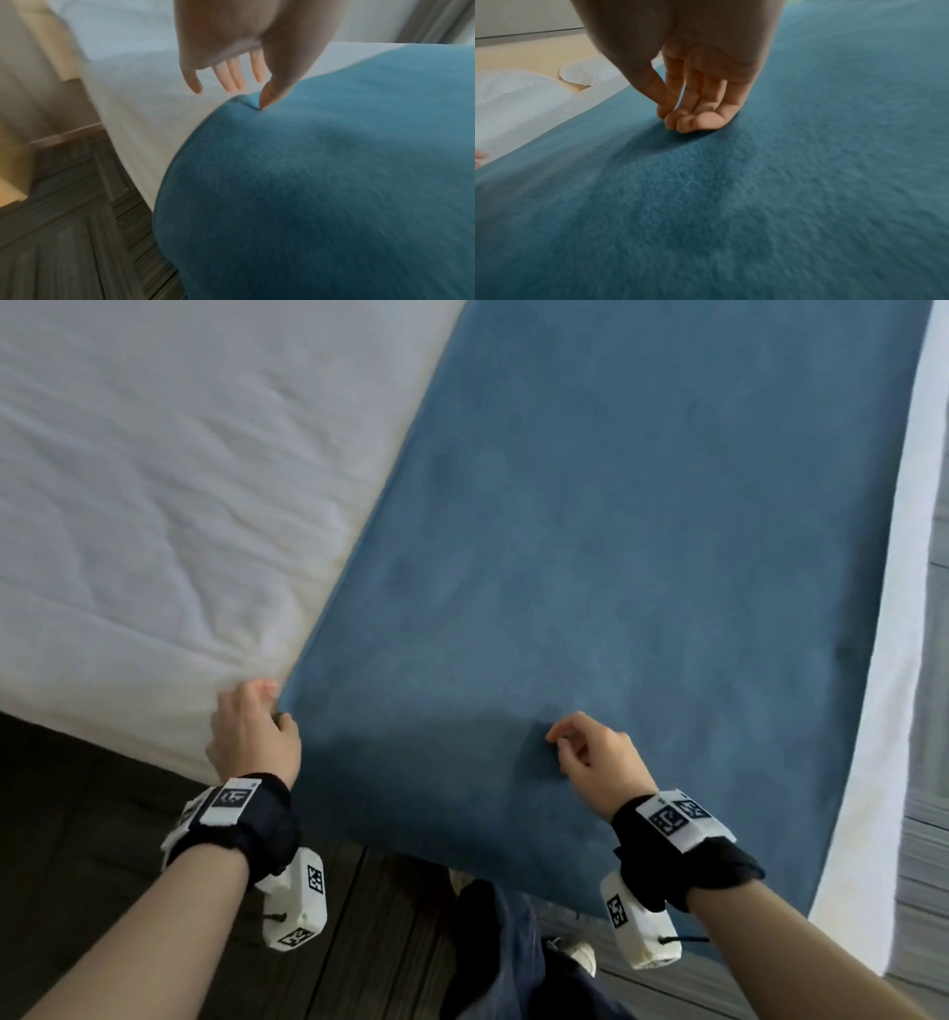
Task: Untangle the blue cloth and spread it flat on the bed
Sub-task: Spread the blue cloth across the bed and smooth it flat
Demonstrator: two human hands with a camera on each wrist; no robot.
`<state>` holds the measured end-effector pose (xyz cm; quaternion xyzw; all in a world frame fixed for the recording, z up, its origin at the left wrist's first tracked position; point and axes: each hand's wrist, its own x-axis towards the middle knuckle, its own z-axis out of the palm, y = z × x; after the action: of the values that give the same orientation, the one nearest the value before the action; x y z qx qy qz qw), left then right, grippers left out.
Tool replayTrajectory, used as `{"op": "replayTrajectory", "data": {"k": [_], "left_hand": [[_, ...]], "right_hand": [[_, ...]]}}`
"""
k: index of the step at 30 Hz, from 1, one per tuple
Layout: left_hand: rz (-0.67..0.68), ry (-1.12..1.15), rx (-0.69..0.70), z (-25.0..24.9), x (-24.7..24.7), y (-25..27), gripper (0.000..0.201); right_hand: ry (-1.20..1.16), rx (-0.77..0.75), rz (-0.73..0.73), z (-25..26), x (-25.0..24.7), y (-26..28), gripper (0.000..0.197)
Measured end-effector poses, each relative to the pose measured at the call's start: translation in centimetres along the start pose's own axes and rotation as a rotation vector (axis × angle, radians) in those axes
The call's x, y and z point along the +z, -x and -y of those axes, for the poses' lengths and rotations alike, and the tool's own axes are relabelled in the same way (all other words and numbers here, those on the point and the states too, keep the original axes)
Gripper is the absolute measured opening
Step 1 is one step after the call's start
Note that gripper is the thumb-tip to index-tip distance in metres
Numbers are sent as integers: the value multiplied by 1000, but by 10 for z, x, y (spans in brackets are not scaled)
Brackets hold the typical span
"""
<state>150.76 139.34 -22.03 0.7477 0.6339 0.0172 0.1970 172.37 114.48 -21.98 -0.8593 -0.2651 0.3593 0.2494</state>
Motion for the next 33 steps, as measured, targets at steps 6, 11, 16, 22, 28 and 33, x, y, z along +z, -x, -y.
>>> {"op": "replayTrajectory", "data": {"k": [6, 11, 16, 22, 28, 33], "left_hand": [[153, -243, 463, -40, 17, 69, 71], [272, -265, 646, -48, 39, 120, 64], [292, -273, 621, -42, 47, 150, 68], [324, -278, 603, -43, 47, 157, 66], [288, -175, 563, -32, 38, 135, 55], [79, -128, 304, -10, 26, 88, 57]], "right_hand": [[85, 139, -338, -51, -14, 46, 20], [227, 380, -491, -108, -32, 95, 46], [-36, 565, -667, -156, -39, 135, 81], [-397, 685, -616, -182, -37, 146, 32], [-289, 682, -531, -199, -36, 154, 29], [-263, 747, -600, -192, -30, 151, 29]]}}
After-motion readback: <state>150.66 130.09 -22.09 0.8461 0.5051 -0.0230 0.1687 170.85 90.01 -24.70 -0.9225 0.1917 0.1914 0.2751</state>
